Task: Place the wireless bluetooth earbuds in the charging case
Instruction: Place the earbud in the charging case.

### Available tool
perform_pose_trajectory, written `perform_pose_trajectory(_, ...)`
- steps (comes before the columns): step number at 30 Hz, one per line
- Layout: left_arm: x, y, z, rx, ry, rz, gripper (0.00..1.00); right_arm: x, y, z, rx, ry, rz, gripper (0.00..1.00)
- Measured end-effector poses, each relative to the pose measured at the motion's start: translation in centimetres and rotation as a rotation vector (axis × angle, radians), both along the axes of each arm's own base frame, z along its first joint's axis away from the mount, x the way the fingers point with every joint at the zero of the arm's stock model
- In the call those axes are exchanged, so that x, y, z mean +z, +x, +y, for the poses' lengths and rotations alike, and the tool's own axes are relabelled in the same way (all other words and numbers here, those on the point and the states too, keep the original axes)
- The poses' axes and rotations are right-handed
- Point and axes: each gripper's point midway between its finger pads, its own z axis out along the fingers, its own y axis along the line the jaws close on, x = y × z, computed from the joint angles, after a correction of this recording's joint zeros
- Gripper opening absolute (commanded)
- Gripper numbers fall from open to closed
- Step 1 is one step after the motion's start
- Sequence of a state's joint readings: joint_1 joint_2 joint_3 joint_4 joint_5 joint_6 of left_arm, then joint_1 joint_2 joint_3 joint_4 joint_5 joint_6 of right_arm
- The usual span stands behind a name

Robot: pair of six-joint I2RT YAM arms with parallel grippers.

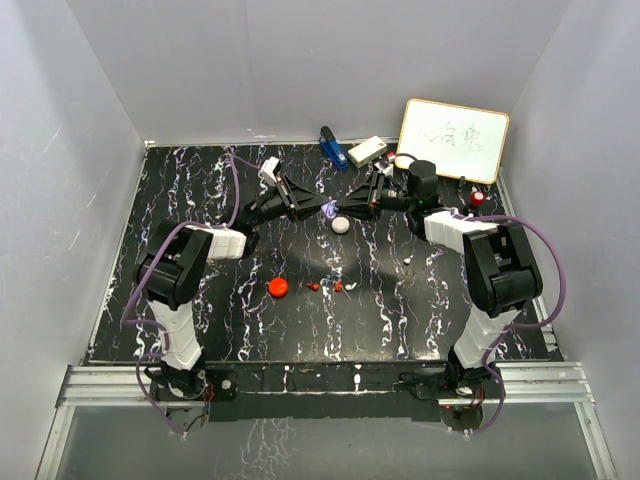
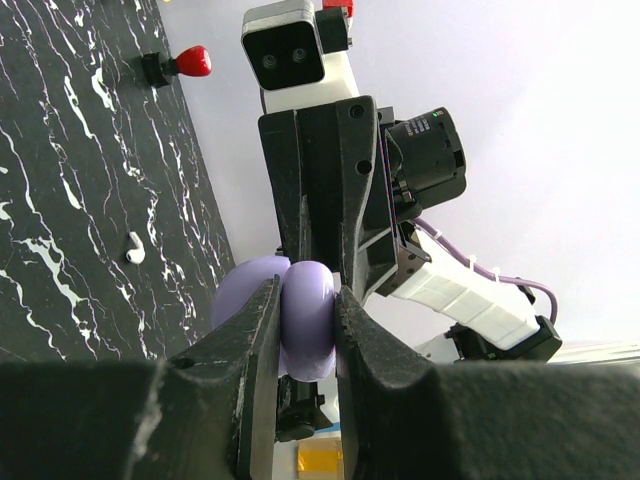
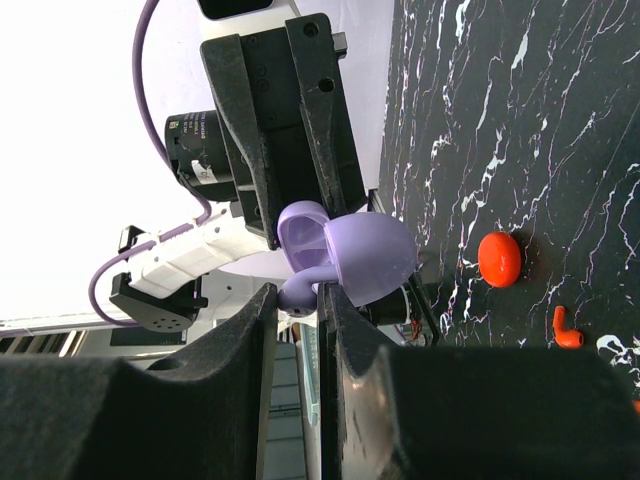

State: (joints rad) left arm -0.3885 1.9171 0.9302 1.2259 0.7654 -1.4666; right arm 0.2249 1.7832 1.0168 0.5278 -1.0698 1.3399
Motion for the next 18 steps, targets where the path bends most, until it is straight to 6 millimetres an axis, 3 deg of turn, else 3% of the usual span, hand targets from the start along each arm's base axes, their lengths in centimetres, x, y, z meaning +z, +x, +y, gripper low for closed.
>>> perform_pose_trajectory(10,0.03,0.08,0.02,0.005,-0.001,0.0,0.0,0.02,0.07,-0.16,-0.002,0.001,0.002,0.16)
perform_pose_trajectory(18,0.02,0.11,0.02,0.006,0.0,0.0,0.0,0.04,0.2,-0.36,-0.008,0.002,0.006,0.28)
